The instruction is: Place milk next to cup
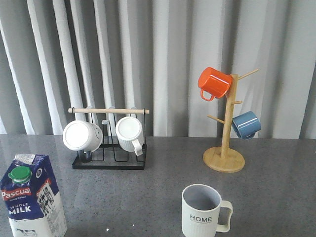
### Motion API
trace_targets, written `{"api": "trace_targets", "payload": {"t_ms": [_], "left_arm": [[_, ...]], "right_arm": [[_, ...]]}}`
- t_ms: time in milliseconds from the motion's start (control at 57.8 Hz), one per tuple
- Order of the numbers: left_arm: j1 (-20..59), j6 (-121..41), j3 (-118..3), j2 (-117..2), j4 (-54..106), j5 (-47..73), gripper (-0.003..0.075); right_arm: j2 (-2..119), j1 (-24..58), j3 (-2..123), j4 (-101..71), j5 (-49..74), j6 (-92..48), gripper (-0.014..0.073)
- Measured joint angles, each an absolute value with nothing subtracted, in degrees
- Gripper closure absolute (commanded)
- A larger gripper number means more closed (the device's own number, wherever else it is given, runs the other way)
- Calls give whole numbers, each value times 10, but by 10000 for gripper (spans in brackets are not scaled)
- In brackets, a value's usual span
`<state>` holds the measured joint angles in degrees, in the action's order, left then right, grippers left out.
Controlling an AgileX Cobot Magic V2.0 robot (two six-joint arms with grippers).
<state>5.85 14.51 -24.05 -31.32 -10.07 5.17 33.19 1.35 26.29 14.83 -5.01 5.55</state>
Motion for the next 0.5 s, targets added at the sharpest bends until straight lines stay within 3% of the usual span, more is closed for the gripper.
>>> {"api": "trace_targets", "payload": {"t_ms": [363, 415, 501], "left_arm": [[59, 156, -241, -313, -91, 3, 406], [59, 156, -241, -313, -90, -15, 379], [59, 156, -241, -313, -90, -30, 258]], "right_arm": [[332, 13, 263, 148, -50, 55, 603], [332, 13, 263, 148, -50, 55, 603], [332, 13, 263, 148, -50, 55, 603]]}}
